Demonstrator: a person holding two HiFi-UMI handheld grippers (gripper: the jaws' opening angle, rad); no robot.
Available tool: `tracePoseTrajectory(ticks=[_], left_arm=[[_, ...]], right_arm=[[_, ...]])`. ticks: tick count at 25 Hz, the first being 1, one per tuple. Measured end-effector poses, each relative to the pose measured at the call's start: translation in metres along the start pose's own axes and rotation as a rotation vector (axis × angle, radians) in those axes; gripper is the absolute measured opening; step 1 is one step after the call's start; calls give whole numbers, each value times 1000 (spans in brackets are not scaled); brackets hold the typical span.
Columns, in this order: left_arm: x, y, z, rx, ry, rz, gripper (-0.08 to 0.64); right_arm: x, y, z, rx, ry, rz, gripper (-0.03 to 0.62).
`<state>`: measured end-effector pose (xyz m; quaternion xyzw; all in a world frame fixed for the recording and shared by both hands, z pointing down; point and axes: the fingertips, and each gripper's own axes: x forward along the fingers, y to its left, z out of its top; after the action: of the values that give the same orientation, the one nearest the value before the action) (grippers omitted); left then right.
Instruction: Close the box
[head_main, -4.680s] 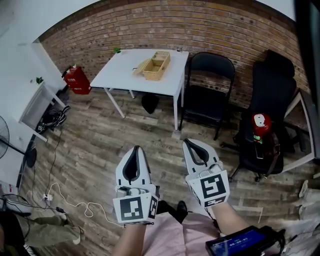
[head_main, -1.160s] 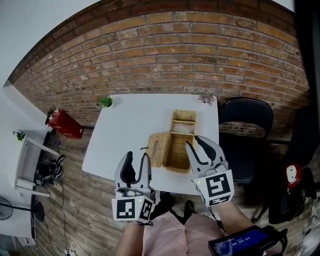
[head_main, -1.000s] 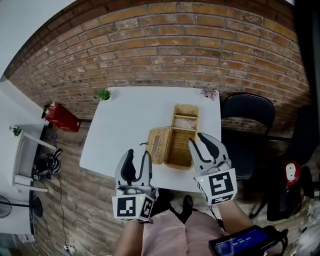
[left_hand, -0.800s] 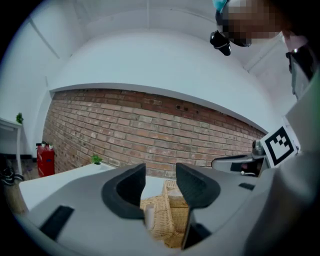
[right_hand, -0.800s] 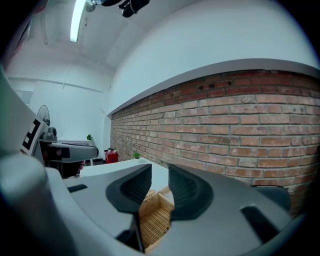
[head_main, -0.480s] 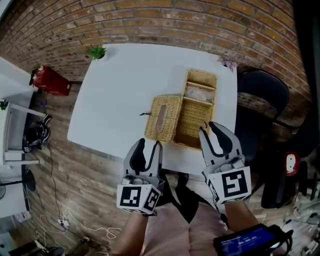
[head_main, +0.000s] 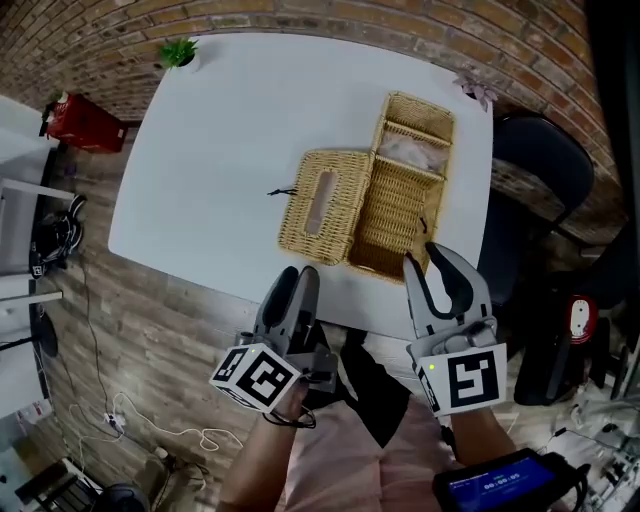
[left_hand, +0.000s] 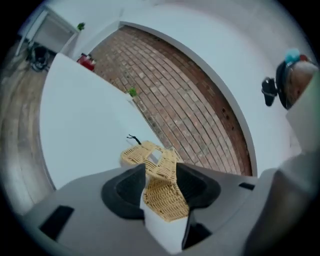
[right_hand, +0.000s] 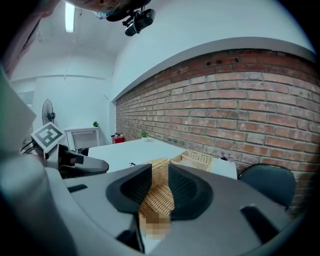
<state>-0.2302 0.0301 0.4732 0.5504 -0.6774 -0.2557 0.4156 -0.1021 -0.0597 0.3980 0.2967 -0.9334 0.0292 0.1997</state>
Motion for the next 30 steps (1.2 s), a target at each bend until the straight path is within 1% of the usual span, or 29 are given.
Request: tracePoseTrajectory(ticks=[2, 5, 6, 8, 10, 14, 17, 19, 23, 25, 27, 30], left_arm=[[-1, 4, 0, -137, -11, -29, 198], [4, 4, 1, -393, -41, -88, 198], [7, 2, 2, -454, -50, -112, 198], [12, 1, 5, -535, -60, -146, 198], [17, 3, 5, -596, -63, -161, 198], [22, 12, 2, -678, -60, -161, 196], [24, 17, -2, -761, -63, -161, 184], [24, 18, -3, -800, -70, -165, 184], [19, 19, -7, -813, -63, -147, 186], [19, 24, -13, -836, -58, -138, 187], [23, 28, -15, -863, -59, -138, 192], [31, 29, -12, -864, -61, -145, 195]], right_arm=[[0, 0, 2, -6, -1, -2, 104], [2, -1, 5, -7, -4, -6, 104], [3, -1, 7, 1, -8, -10, 104], [5, -2, 8, 8, -11, -15, 104], [5, -3, 7, -9, -3, -14, 104], [5, -7, 8, -11, 2, -27, 104], [5, -10, 8, -4, 3, -38, 104], [6, -11, 9, 6, 1, -45, 104], [7, -11, 7, -7, 13, -41, 104], [8, -12, 7, -5, 16, -44, 104], [8, -13, 7, -6, 16, -45, 104], [8, -14, 7, -7, 18, -48, 104]])
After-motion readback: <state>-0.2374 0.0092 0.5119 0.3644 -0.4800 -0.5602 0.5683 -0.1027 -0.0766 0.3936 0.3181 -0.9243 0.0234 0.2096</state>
